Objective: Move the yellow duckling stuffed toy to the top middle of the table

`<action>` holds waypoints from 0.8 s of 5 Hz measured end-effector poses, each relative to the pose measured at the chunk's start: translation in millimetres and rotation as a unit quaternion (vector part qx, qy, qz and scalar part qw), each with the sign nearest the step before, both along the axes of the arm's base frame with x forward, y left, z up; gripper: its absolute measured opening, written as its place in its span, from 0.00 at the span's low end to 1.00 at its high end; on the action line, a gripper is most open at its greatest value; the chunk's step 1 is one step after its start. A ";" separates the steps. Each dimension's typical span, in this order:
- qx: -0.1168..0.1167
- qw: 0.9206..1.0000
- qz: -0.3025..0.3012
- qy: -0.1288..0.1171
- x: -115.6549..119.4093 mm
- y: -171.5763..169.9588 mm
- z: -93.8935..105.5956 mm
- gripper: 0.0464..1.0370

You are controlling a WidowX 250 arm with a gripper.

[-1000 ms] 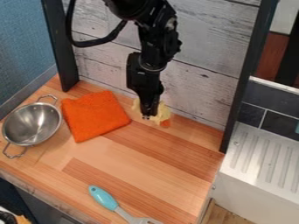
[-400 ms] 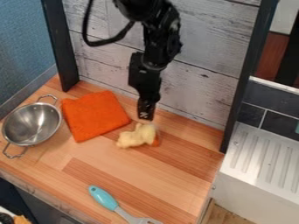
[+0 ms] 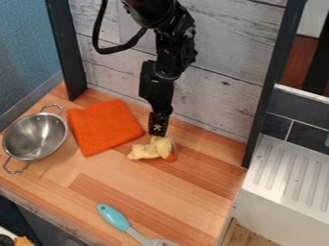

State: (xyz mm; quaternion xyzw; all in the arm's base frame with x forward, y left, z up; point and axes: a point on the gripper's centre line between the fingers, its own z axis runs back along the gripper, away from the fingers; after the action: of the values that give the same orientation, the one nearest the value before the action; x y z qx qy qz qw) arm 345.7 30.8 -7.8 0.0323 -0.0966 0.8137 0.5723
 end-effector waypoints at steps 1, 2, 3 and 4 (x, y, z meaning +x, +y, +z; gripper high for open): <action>0.005 1.000 -0.005 -0.005 -4.1 2.0 4.8 0.96; -0.005 0.999 0.000 -0.035 -7.7 5.9 29.3 0.96; -0.017 0.997 0.006 -0.074 -7.3 7.1 63.6 0.96; -0.023 0.996 0.026 -0.088 -20.4 27.1 87.9 0.96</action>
State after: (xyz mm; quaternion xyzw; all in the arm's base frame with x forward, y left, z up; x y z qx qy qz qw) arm 325.4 57.9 80.0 -0.0501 -0.1269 0.8298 0.5412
